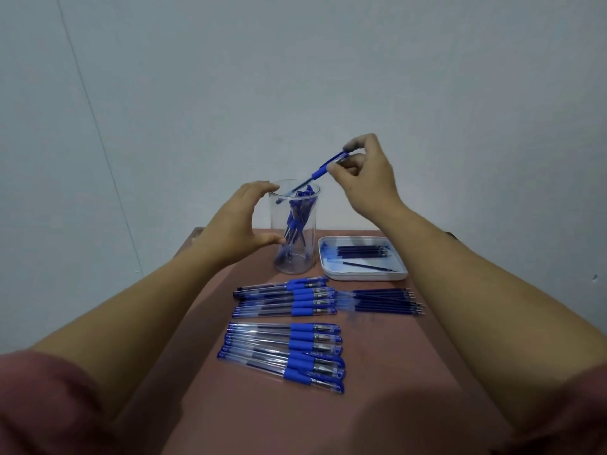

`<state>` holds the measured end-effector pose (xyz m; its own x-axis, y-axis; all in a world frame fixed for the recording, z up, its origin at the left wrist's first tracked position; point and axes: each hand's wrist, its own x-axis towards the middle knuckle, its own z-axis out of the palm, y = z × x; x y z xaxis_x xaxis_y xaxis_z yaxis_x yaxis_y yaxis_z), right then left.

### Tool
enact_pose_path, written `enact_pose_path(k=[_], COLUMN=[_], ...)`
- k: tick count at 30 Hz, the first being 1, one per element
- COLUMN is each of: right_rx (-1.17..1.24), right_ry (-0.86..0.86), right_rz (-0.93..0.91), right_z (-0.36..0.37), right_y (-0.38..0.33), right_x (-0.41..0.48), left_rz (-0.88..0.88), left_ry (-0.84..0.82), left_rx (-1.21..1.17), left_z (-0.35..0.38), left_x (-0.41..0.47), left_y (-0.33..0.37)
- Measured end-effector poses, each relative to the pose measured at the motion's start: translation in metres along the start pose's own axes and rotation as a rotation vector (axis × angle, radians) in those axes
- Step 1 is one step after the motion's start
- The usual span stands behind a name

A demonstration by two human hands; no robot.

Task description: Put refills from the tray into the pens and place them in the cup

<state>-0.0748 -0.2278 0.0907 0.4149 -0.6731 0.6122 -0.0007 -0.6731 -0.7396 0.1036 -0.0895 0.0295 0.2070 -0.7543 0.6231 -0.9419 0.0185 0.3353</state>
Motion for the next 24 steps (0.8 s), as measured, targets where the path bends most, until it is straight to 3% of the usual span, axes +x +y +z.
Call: enact_pose_path(k=[9, 20, 24], right_rx=[-0.332, -0.322, -0.32], right_ry=[-0.301, -0.266, -0.317], right_rz=[-0.13, -0.222, -0.208], right_z=[0.028, 0.008, -0.017], right_y=[0.021, 0.008, 0.001], right_x=[-0.006, -0.025, -0.062], left_rz=[-0.01, -0.099, -0.144], left_ry=[0.007, -0.005, -0.163], left_rx=[-0.082, 0.067, 0.101], left_z=[0.009, -0.005, -0.011], left_x=[0.001, -0.018, -0.056], left_y=[-0.003, 0.025, 0.045])
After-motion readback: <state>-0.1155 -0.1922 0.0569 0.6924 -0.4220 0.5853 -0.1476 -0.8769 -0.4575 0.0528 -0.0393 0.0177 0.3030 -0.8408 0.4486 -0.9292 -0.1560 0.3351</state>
